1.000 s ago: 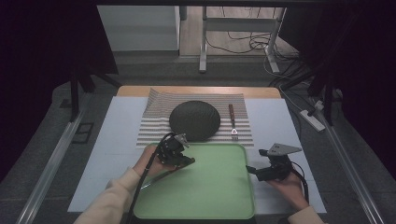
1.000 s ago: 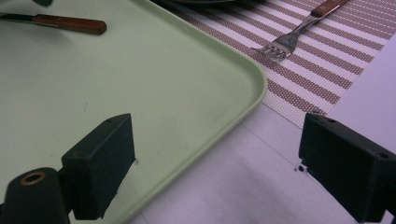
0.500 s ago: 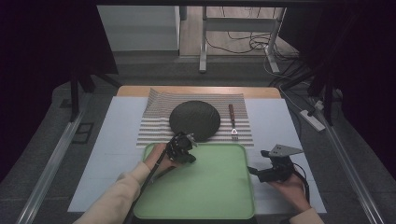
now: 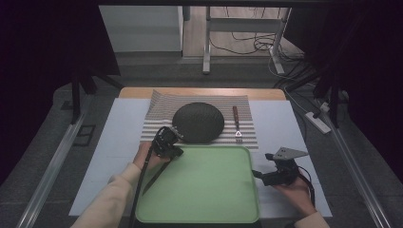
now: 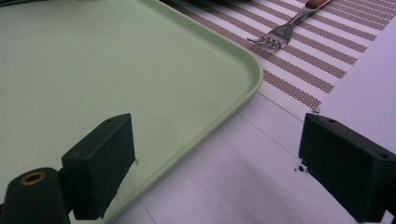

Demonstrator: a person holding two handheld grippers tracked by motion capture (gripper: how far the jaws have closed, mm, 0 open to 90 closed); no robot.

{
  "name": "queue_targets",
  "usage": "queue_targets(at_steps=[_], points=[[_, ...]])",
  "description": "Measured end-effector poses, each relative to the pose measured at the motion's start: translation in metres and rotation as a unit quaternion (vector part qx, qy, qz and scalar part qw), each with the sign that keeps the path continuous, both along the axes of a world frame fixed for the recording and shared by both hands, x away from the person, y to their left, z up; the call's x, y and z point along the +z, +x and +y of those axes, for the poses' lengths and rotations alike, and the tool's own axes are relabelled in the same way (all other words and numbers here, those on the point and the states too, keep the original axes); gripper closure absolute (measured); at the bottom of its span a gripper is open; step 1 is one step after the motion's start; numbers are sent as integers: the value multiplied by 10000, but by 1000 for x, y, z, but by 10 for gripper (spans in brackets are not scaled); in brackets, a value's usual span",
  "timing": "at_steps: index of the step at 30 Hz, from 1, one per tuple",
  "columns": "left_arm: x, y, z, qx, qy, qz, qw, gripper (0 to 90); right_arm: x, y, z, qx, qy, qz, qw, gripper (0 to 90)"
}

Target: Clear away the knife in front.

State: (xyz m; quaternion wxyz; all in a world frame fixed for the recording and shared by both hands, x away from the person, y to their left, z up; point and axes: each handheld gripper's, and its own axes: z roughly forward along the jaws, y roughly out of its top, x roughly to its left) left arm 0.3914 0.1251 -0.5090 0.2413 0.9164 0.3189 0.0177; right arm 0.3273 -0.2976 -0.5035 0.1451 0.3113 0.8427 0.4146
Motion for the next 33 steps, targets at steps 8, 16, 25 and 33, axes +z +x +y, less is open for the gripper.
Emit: queue_targets(at_steps=[8, 16, 25, 33], points=[[-2, -5, 20, 272, 55, 4, 9996, 886, 0, 0, 0, 5, -5, -2, 10000, 104], [-2, -15, 43, 555, 81, -75, 9984, 886, 0, 0, 0, 4, -11, -4, 10000, 104], [-5, -24, 63, 769, -43, -68, 9970, 886, 0, 0, 1, -2, -24, 4, 10000, 104], [-7, -26, 67, 813, -96, -39, 9966, 886, -1, 0, 1, -6, -33, 10, 10000, 104]])
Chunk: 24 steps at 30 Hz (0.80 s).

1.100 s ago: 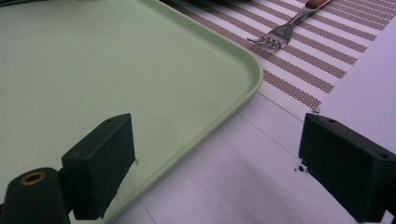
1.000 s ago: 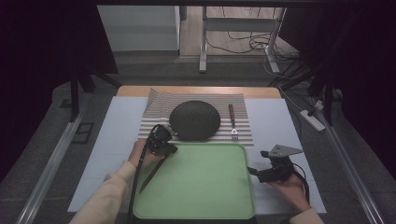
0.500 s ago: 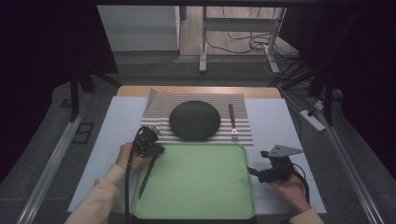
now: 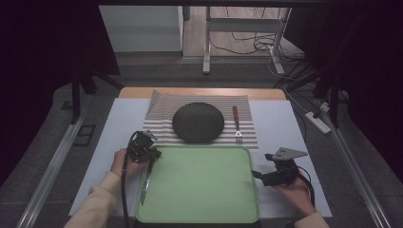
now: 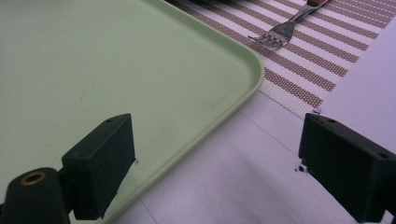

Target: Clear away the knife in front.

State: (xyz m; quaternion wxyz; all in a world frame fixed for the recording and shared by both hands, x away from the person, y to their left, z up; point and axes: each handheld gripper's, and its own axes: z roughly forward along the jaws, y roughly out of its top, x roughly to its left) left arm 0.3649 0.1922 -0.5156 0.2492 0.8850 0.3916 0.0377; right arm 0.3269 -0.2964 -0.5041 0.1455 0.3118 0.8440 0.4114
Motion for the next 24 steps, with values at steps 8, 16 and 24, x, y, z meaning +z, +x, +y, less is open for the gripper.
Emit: queue_targets(at_steps=[8, 16, 24], points=[[4, -7, 4, 43, -222, -202, 9995, 886, 1, 0, 0, 10, 21, -15, 10000, 105], [18, -28, 13, 219, -730, -806, 9938, 886, 2, -2, -1, 22, 95, -87, 9999, 106], [17, -53, 31, 586, -1038, -1122, 9865, 885, 3, -1, -2, 34, 112, -110, 9999, 106]])
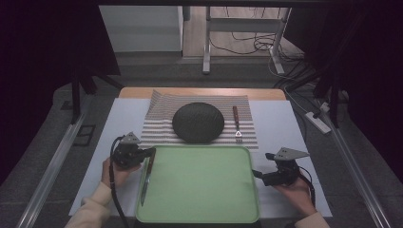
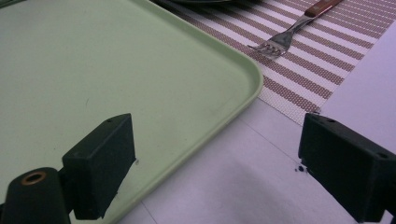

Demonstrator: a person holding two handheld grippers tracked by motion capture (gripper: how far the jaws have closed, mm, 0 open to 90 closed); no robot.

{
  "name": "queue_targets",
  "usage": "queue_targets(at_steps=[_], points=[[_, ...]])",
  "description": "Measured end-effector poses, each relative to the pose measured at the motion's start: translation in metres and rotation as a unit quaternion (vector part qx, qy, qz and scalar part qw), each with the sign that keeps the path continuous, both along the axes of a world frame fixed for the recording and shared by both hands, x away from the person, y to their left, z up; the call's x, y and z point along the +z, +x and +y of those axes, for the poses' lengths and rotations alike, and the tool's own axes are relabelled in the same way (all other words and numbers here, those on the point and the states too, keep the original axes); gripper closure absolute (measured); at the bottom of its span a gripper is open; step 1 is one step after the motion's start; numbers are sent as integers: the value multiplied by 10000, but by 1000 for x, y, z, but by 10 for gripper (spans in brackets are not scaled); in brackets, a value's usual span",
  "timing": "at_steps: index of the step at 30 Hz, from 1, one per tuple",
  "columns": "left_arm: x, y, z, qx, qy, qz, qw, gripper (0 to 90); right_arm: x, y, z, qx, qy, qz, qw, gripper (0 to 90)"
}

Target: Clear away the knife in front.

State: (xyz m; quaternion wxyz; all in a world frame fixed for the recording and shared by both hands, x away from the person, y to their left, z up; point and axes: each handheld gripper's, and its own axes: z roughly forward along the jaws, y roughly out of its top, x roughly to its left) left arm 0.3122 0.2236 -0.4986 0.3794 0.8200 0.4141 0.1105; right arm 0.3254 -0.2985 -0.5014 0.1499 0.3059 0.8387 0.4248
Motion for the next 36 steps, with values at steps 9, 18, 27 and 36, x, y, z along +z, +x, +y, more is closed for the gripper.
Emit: queue_targets(at_steps=[9, 18, 27, 36], points=[[-5, -28, 18, 400, -186, -42, 9990, 486, 0, 1, -1, 11, -6, 17, 10000, 106], [-9, -58, 41, 810, -254, -123, 9963, 328, -1, 1, -1, -34, 13, -46, 10000, 106], [-9, -60, 43, 803, -259, -135, 9963, 309, 2, 0, -3, -107, 93, -246, 9996, 111], [-12, -59, 40, 738, -135, -51, 9972, 296, 3, -1, -4, -95, 105, -298, 9995, 113]])
